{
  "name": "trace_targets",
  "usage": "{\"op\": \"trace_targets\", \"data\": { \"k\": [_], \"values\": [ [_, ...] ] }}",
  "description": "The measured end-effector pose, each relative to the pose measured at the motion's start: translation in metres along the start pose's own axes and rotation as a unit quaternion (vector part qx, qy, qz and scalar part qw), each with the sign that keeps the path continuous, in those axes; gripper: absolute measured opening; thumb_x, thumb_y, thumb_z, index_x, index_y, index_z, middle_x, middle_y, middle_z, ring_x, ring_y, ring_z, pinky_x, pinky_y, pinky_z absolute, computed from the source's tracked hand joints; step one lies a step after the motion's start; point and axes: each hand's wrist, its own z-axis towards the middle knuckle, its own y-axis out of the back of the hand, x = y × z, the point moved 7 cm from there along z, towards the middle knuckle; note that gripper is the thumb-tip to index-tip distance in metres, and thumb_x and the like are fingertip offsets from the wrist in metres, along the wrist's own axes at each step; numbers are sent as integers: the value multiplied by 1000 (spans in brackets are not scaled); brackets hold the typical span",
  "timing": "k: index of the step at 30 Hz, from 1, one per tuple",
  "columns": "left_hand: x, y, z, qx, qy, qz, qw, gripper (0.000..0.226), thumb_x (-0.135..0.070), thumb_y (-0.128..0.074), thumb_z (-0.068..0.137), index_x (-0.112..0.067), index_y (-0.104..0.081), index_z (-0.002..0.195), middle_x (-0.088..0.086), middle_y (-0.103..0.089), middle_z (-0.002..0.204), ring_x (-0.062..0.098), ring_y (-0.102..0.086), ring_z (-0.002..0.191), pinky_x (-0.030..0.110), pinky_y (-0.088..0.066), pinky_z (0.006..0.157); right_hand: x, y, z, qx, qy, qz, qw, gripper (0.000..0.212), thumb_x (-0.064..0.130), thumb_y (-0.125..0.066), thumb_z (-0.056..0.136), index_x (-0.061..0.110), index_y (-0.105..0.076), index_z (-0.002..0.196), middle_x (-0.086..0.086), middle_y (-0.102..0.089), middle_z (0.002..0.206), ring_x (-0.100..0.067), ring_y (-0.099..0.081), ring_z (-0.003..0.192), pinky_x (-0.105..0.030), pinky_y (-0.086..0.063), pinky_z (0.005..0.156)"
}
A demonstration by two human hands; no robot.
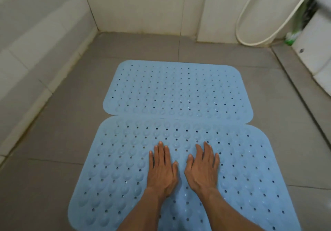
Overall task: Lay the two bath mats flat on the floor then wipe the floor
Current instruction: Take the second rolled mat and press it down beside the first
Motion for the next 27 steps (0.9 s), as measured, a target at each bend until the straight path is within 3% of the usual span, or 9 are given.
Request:
{"op": "trace_targets", "data": {
  "k": [4, 8, 12, 14, 17, 21, 25, 27],
  "values": [
    [3, 32, 9, 32, -46, 35, 998, 67, -40, -10, 101, 3, -42, 141, 22, -36, 151, 34, -35, 140, 47, -16, 111, 17, 29, 26, 49, 26, 14, 998, 72, 46, -11, 92, 11, -47, 144, -13, -33, 158, -27, -25, 149, -47, -5, 124],
    [14, 106, 8, 47, 20, 47, 998, 72, -41, -7, 100, 5, -49, 135, 22, -41, 147, 36, -45, 133, 47, -12, 111, 38, 99, 36, 104, 38, 20, 994, 86, 51, 4, 84, 16, -39, 150, -9, -22, 163, -24, -15, 152, -42, 3, 124],
    [-7, 206, 3, 61, 64, 32, 996, 73, -43, -7, 100, 5, -47, 137, 21, -40, 147, 35, -44, 134, 44, -7, 113, 65, 193, 38, 116, 26, 25, 993, 82, 49, 1, 86, 16, -44, 146, -9, -27, 161, -24, -20, 150, -43, -2, 124],
    [-31, 269, 0, 50, 62, 12, 997, 81, -50, 4, 97, 4, -34, 144, 20, -26, 154, 34, -32, 141, 42, -1, 117, 78, 246, 38, 124, 13, 29, 992, 70, 45, -10, 93, 15, -48, 143, -11, -31, 158, -25, -25, 148, -45, -8, 124],
    [-65, 351, -12, 85, 84, -37, 992, 95, -61, 24, 78, -4, 4, 152, 11, 13, 159, 25, 7, 149, 37, 16, 117, 99, 327, 38, 132, 8, 36, 991, 53, 38, -26, 97, 17, -50, 140, -9, -34, 155, -25, -29, 144, -43, -14, 123],
    [-105, 448, -28, 98, 100, -30, 990, 108, -63, 40, 65, -6, 11, 151, 11, 16, 160, 23, 13, 149, 40, 14, 119, 115, 431, 40, 140, 14, 16, 990, 44, 36, -34, 102, 19, -49, 140, -6, -36, 153, -24, -33, 140, -40, -20, 121],
    [-140, 535, -43, 108, 98, -29, 989, 97, -58, 31, 71, -5, 14, 150, 11, 19, 159, 23, 16, 148, 41, 12, 120, 122, 525, 43, 122, 9, 12, 992, 57, 43, -24, 94, 16, -61, 128, -10, -51, 141, -29, -48, 128, -44, -36, 111],
    [-155, 579, -46, 106, 99, -20, 989, 96, -57, 30, 71, -5, 15, 150, 11, 20, 159, 24, 16, 148, 42, 11, 120, 128, 570, 48, 117, 19, 3, 993, 49, 39, -32, 96, 16, -61, 128, -10, -51, 141, -29, -47, 128, -44, -36, 110]
  ]
}}
